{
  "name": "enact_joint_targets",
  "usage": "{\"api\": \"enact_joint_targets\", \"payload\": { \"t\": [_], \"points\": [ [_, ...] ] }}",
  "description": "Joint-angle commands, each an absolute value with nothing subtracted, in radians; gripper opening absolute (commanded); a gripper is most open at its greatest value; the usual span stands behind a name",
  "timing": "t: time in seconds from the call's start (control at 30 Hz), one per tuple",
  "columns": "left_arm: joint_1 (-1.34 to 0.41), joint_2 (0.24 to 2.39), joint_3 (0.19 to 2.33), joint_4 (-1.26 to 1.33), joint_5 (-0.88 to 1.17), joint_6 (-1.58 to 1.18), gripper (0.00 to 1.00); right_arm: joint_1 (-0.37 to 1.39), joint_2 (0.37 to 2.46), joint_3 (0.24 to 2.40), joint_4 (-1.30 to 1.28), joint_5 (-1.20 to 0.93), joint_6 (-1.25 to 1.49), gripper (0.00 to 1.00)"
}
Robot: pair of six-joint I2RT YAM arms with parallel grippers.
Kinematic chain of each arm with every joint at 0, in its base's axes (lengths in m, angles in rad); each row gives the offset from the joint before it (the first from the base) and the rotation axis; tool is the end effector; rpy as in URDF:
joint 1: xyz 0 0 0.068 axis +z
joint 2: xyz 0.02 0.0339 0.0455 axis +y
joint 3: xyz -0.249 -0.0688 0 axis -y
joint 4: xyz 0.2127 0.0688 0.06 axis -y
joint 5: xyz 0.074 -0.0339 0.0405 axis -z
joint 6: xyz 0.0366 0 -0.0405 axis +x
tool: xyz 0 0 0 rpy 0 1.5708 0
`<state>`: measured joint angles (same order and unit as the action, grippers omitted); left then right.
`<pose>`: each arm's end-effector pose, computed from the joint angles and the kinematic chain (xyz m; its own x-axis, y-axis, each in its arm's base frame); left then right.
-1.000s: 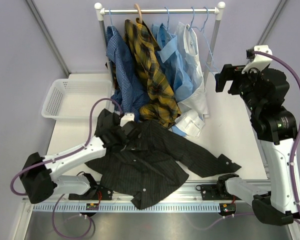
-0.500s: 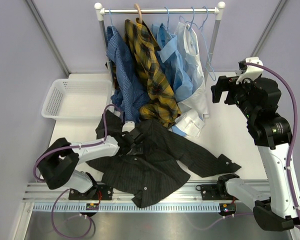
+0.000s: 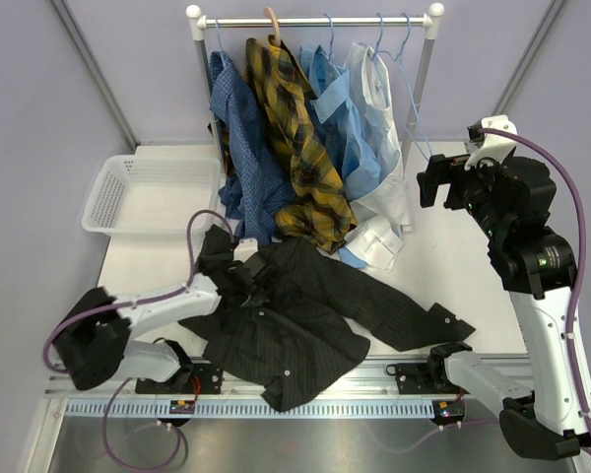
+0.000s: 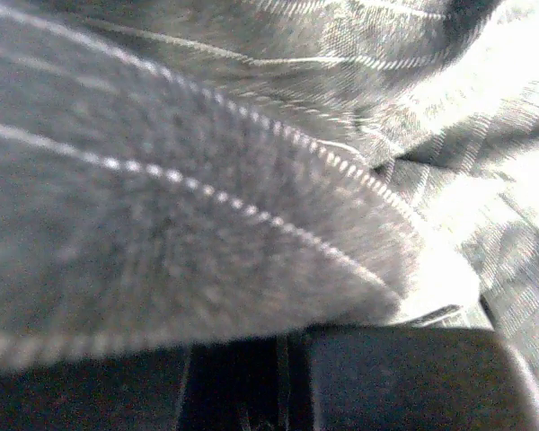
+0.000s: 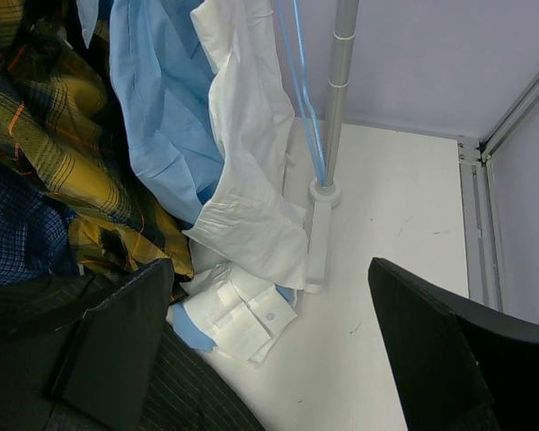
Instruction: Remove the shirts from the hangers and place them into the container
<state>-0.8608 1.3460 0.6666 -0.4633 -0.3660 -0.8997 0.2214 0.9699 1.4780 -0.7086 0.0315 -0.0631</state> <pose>0.1485 -0.1527 0.1709 -0.8475 -0.1359 -0.5131 -0.0843 0.9889 -0.1226 0.1410 0.0305 0.4528 -0.1820 -0.1056 -0.9776 -0.2013 0.9772 -0.0681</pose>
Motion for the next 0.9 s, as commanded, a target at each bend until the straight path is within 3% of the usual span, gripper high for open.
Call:
{"api": "enact_joint_targets", "payload": {
  "t": [0.0,0.27,0.53,0.87],
  "points": [
    [-0.839,1.113,0.756,-0.682,-0.4,-0.92,0.0,0.219,0.962,1.509,-0.718,0.005,-0.094,1.0],
    [-0.563,0.89,1.051,-1.049,-0.606,-0.756,0.0,0.219,0.972,1.571,-0.724,-0.026,-0.091,0.99],
    [-0.339,0.887,1.294,-1.085,-0.725,-0.577,0.0,0.219,0.98,1.605,-0.73,-0.083,-0.068,0.99],
    [-0.291,1.032,1.732,-1.043,-0.893,-0.439,0.0,0.221,0.979,1.56,-0.693,-0.212,-0.006,1.0]
  ]
}}
